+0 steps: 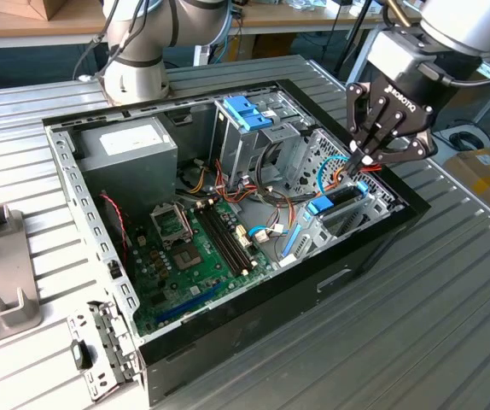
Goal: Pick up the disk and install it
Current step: 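Insert the disk into the insertion slot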
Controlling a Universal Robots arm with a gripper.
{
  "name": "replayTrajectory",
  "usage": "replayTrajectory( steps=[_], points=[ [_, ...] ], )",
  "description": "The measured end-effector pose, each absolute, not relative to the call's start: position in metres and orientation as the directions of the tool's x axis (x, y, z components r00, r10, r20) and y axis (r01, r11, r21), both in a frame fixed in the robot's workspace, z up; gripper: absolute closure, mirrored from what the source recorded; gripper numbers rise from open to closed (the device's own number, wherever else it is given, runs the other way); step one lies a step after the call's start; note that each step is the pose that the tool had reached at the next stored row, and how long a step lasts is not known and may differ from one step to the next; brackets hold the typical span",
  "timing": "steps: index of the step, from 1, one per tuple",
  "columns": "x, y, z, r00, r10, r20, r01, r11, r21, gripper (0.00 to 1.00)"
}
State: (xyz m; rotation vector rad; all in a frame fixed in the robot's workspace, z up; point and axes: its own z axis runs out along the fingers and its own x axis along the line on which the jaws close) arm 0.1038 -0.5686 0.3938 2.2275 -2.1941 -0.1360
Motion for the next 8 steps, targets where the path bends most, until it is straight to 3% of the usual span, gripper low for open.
replayTrajectory(
  steps=[8],
  points=[
    [0.123, -0.569, 0.394, 0.013, -0.999, -0.051, -0.997, -0.017, 0.070, 0.90]
  ],
)
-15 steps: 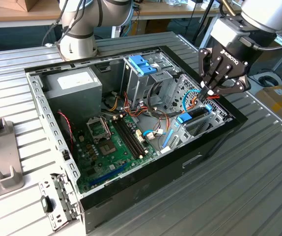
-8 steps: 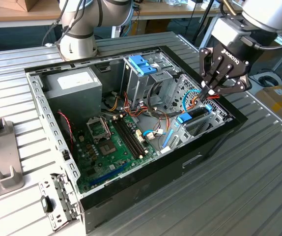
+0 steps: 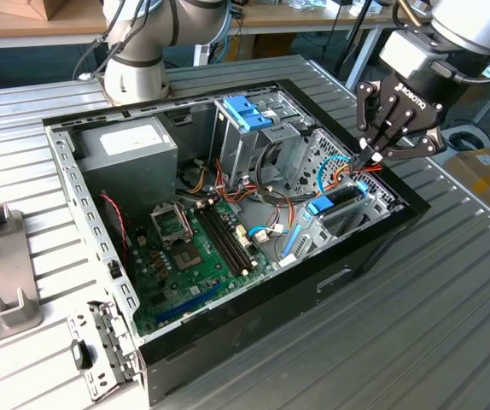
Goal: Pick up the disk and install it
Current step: 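Insert the disk into the insertion slot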
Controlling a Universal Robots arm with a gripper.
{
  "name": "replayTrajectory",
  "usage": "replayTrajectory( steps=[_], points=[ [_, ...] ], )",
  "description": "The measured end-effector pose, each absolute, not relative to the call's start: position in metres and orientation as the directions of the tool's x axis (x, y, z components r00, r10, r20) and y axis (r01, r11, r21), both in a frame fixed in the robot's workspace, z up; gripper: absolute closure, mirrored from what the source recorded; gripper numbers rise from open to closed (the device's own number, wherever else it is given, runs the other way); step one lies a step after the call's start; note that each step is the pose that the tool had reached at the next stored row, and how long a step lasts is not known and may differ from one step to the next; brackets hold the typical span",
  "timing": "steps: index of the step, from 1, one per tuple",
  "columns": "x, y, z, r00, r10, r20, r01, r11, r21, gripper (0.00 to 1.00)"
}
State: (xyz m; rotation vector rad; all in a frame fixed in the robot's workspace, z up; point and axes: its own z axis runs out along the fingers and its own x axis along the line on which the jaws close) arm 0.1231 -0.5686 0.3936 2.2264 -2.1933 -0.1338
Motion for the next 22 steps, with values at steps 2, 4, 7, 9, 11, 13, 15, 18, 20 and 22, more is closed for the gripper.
replayTrajectory(
  steps=[2, 4, 7, 9, 11, 13, 15, 18, 20, 22],
  points=[
    [0.128, -0.569, 0.394, 0.013, -0.999, -0.051, -0.997, -0.017, 0.070, 0.90],
    [0.134, -0.569, 0.393, 0.013, -0.999, -0.051, -0.997, -0.017, 0.070, 0.90],
    [0.141, -0.569, 0.393, 0.013, -0.999, -0.050, -0.997, -0.017, 0.070, 0.90],
    [0.144, -0.569, 0.393, 0.013, -0.999, -0.049, -0.997, -0.017, 0.070, 0.90],
    [0.147, -0.569, 0.393, 0.013, -0.999, -0.049, -0.997, -0.017, 0.070, 0.90],
    [0.151, -0.569, 0.393, 0.013, -0.999, -0.049, -0.997, -0.017, 0.070, 0.90],
    [0.153, -0.569, 0.393, 0.013, -0.999, -0.049, -0.997, -0.017, 0.070, 0.90],
    [0.153, -0.569, 0.393, 0.013, -0.999, -0.049, -0.997, -0.017, 0.070, 0.90],
    [0.153, -0.569, 0.393, 0.013, -0.999, -0.049, -0.997, -0.017, 0.070, 0.90],
    [0.153, -0.569, 0.393, 0.013, -0.999, -0.049, -0.997, -0.017, 0.070, 0.90]
  ],
)
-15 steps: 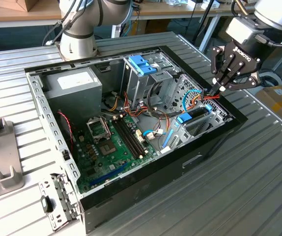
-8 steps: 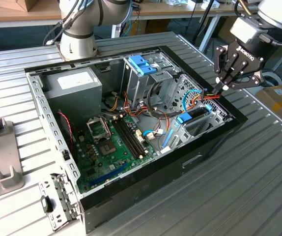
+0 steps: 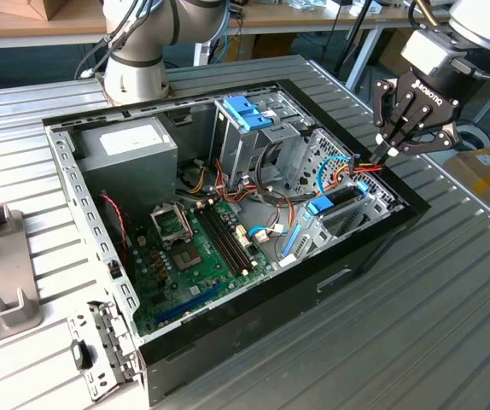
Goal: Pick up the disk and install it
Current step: 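Insert the disk into the insertion slot, then insert the first disk wire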
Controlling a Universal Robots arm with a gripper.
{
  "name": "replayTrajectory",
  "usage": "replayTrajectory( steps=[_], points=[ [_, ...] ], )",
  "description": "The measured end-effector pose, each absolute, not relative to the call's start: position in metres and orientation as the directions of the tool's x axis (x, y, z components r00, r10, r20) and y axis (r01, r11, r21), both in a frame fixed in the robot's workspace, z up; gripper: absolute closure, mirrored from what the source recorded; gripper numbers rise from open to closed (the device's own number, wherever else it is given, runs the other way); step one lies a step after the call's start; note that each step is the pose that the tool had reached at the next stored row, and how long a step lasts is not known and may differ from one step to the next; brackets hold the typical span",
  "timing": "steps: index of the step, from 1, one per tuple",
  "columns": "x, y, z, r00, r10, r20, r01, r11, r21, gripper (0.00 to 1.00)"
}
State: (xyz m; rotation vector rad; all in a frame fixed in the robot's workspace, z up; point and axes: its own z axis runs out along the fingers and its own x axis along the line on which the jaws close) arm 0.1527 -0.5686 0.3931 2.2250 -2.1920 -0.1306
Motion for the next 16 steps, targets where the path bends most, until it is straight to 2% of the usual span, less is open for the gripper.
replayTrajectory(
  steps=[8, 9, 10, 16],
  points=[
    [0.153, -0.569, 0.393, 0.013, -0.999, -0.049, -0.997, -0.017, 0.070, 0.90],
    [0.153, -0.569, 0.393, 0.013, -0.999, -0.049, -0.997, -0.017, 0.070, 0.58],
    [0.161, -0.568, 0.392, 0.025, -0.999, -0.049, -0.997, -0.028, 0.070, 0.52],
    [0.169, -0.568, 0.391, 0.109, -0.993, -0.048, -0.991, -0.112, 0.070, 0.52]
  ],
)
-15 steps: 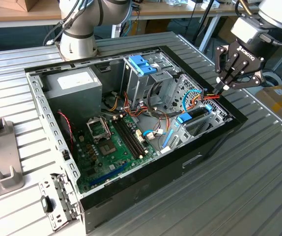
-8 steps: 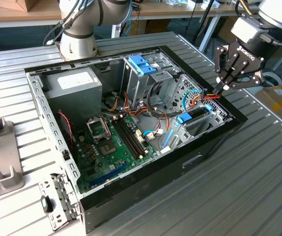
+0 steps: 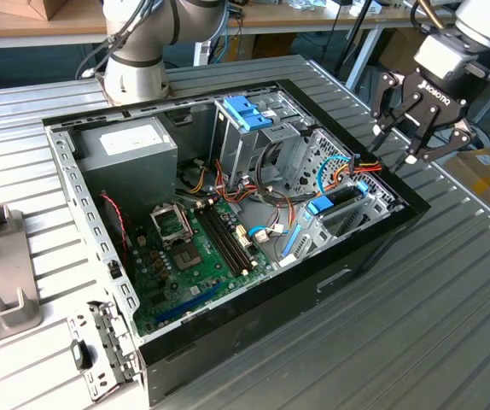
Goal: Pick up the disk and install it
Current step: 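Insert the first disk wire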
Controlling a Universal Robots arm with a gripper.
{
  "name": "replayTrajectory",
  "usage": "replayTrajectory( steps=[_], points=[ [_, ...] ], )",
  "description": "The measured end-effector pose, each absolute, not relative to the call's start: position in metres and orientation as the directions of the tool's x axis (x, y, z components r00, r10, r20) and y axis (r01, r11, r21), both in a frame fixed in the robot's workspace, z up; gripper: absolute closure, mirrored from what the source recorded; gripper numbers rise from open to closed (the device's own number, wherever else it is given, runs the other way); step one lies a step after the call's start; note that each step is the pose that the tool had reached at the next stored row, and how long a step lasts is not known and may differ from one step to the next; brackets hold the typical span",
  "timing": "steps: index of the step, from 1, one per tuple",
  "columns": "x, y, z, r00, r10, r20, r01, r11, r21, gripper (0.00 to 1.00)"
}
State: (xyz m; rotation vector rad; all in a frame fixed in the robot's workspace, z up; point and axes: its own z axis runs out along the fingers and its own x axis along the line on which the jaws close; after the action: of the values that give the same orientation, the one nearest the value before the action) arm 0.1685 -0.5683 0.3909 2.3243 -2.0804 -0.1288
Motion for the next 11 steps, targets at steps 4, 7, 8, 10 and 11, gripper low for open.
replayTrajectory(
  steps=[4, 7, 8, 10, 11],
  points=[
    [0.1693, -0.5683, 0.3905, 0.153, -0.987, -0.049, -0.985, -0.156, 0.070, 0.52],
    [0.1699, -0.5683, 0.3902, 0.199, -0.979, -0.049, -0.977, -0.202, 0.070, 0.52],
    [0.1700, -0.5683, 0.3900, 0.214, -0.976, -0.049, -0.974, -0.217, 0.069, 0.52],
    [0.1714, -0.5683, 0.3892, 0.262, -0.964, -0.049, -0.962, -0.265, 0.070, 0.52],
    [0.1725, -0.5684, 0.3887, 0.269, -0.962, -0.049, -0.960, -0.272, 0.070, 0.52]
  ],
)
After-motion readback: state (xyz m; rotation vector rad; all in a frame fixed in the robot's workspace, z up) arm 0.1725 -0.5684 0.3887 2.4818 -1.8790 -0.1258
